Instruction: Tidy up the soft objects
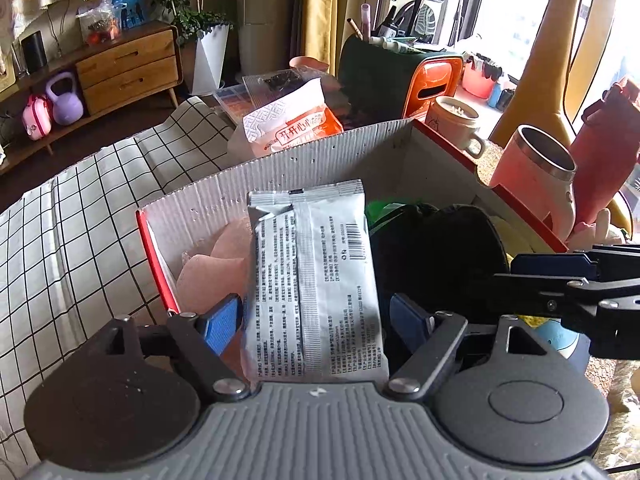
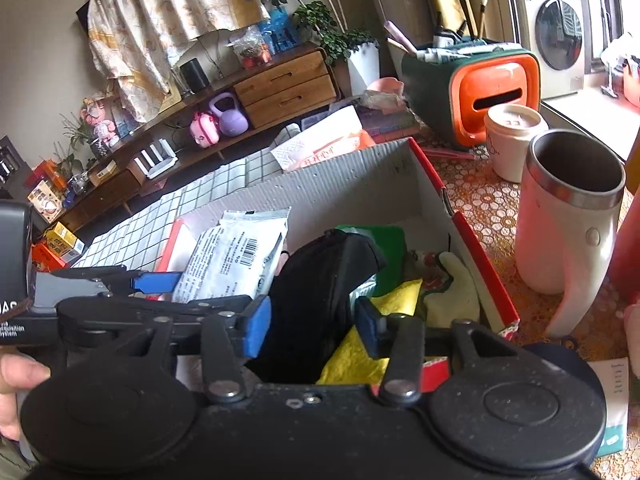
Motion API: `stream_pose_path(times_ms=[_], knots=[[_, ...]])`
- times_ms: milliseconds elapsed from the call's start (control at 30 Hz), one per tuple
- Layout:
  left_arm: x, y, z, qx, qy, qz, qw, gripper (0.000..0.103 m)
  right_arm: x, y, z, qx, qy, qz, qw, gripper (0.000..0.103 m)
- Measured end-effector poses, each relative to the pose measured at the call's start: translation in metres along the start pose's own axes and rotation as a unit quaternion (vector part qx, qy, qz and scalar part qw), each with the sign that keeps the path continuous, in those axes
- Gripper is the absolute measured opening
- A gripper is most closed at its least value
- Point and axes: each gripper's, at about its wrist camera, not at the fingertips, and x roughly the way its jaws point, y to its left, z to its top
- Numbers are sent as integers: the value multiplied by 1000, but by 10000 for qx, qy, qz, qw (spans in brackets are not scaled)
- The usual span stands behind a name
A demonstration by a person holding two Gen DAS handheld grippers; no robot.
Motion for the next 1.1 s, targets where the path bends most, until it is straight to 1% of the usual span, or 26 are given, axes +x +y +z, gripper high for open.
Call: stream_pose_path(times_ms=[33, 133, 233, 367, 500, 567, 600, 800, 867, 933, 1000, 1100], knots=[[-5, 0, 0, -16, -37, -10, 10000, 81, -3, 2, 0, -55, -29, 38, 10000, 55], [-20, 1, -3, -87, -151, -61, 9998, 81, -15, 11, -2, -231, -147, 174, 9995, 60], [-37, 3, -7, -127, -277, -116, 9995, 81, -25, 21, -3, -443, -251, 151, 9986, 64], [-60, 8, -15, -201, -500, -146, 9984, 82, -39, 32, -6, -651, -409, 175, 9969, 66], [-86, 10, -25, -234, -794, -96, 9965, 82, -54, 42, -15, -815, -568, 153, 9949, 72], [-97, 11, -32, -231, -906, -98, 9956, 82, -62, 46, -18, -883, -682, 152, 9936, 78], [-102, 11, -36, -247, -941, -113, 9952, 82, -66, 49, -21, -934, -756, 168, 9926, 81], [-128, 14, -59, -369, -1055, -192, 9935, 82, -84, 62, -37, -1068, -1004, 209, 9890, 88], [-136, 13, -66, -406, -1135, -227, 9924, 85, -89, 65, -42, -1130, -1076, 191, 9876, 91], [-144, 10, -73, -360, -1220, -222, 9916, 90, -93, 68, -47, -1162, -1158, 167, 9863, 98], [-151, 7, -80, -292, -1293, -182, 9910, 93, -99, 72, -52, -1173, -1271, 98, 9849, 102], [-158, 4, -88, -238, -1344, -172, 9905, 94, -106, 76, -57, -1226, -1407, 36, 9824, 103]])
